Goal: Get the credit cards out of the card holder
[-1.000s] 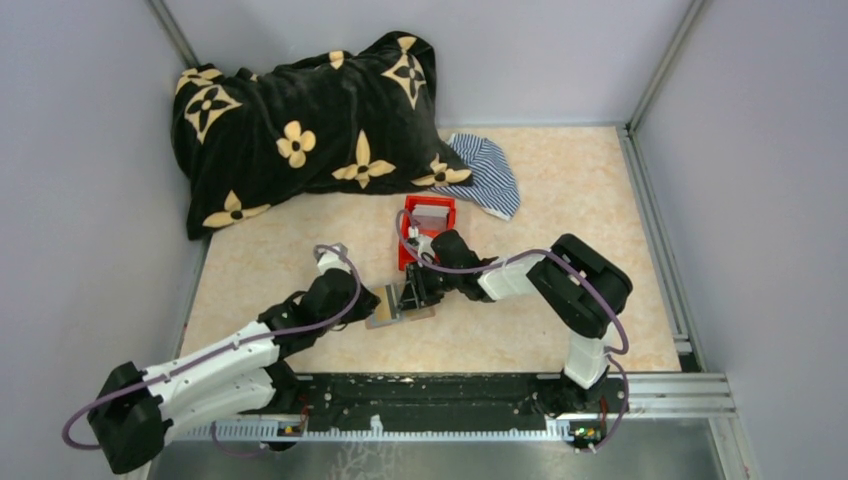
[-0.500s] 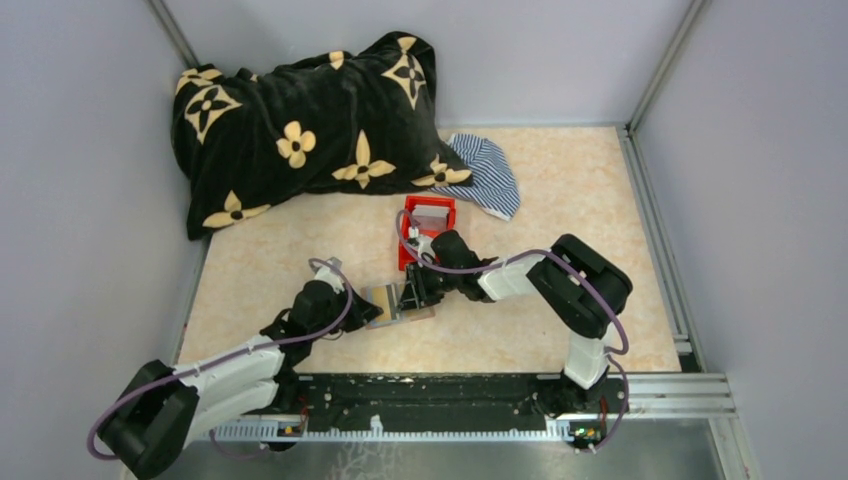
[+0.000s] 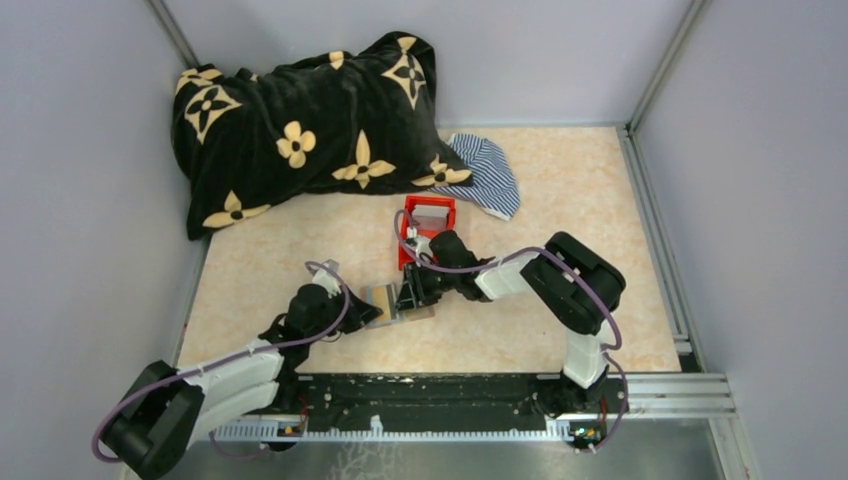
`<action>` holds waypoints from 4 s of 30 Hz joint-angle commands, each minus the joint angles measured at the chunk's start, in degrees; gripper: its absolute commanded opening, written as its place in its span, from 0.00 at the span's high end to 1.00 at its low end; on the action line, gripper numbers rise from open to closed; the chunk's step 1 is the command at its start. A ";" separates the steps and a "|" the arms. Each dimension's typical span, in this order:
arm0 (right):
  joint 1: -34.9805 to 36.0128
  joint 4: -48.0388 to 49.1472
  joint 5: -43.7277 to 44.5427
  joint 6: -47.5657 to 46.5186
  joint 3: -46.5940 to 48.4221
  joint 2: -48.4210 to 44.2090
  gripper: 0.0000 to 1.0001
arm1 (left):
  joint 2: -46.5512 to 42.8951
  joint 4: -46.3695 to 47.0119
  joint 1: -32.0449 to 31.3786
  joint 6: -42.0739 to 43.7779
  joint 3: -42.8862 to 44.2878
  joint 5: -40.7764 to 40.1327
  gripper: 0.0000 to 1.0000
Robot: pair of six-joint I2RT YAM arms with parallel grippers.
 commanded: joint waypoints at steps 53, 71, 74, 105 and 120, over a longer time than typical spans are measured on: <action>-2.11 4.40 0.90 2.29 -0.12 3.27 0.73 | 50.73 70.72 8.92 -10.24 -14.04 22.16 1.00; -5.46 7.75 2.50 4.14 -10.22 -1.10 0.72 | -10.88 1.76 8.95 -3.51 -10.84 11.51 1.00; -5.51 7.64 1.75 3.94 -9.57 -0.73 0.72 | -8.22 3.05 8.85 -4.95 -12.10 14.17 1.00; -3.33 3.43 -1.36 0.40 -6.85 -2.23 0.71 | 52.90 54.31 8.12 -4.59 -10.35 18.07 1.00; -1.48 8.86 -5.60 1.51 -7.09 -1.16 0.71 | 62.39 62.44 8.01 -4.96 -8.86 19.91 1.00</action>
